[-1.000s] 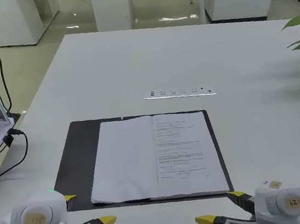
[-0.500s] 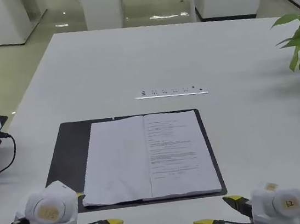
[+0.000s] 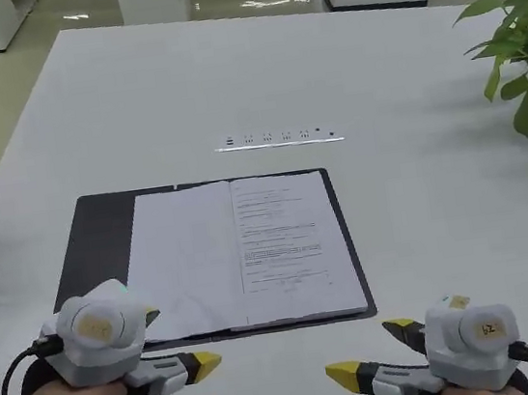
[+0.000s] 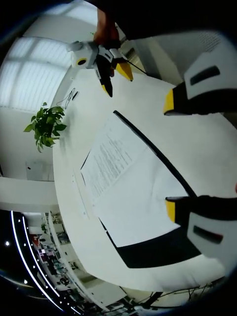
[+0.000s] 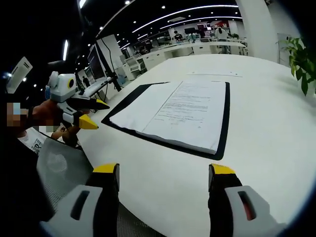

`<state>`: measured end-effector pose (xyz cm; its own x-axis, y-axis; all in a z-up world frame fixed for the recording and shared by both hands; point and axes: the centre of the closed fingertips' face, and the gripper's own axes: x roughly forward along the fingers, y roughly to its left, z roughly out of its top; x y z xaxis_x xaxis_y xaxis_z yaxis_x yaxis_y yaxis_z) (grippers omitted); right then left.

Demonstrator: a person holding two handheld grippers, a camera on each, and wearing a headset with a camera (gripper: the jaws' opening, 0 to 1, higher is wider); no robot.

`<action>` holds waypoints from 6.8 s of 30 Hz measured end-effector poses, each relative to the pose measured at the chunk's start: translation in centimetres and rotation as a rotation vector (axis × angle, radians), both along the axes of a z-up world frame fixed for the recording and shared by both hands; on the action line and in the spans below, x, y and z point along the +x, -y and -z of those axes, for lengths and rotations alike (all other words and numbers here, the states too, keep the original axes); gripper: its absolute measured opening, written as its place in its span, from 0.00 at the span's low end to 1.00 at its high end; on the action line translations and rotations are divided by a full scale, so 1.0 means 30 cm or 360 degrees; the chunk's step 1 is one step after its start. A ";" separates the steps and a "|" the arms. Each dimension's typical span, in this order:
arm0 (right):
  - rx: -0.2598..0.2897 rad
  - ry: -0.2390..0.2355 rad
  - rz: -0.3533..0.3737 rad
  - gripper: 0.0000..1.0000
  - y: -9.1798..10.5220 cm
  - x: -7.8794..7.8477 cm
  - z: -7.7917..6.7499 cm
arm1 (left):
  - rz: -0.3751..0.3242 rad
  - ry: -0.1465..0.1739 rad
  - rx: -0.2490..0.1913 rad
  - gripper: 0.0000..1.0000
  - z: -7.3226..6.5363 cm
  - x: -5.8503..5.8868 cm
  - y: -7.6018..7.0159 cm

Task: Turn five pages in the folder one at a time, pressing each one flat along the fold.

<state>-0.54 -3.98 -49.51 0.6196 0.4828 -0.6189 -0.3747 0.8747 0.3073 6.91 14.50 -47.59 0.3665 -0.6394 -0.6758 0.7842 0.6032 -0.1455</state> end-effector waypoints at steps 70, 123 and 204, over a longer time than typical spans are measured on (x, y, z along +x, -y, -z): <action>0.0222 -0.0089 0.0127 0.75 0.144 -0.033 0.024 | 0.0088 0.0081 -0.0145 0.60 0.209 0.123 0.770; 0.0711 -0.0067 0.0502 0.45 0.163 0.468 0.063 | 0.0049 0.0169 -0.0007 0.37 0.236 0.151 0.690; 0.0854 0.0050 0.0425 0.00 -0.173 0.462 -0.136 | -0.0355 0.0319 -0.0103 0.68 -0.080 0.200 -0.052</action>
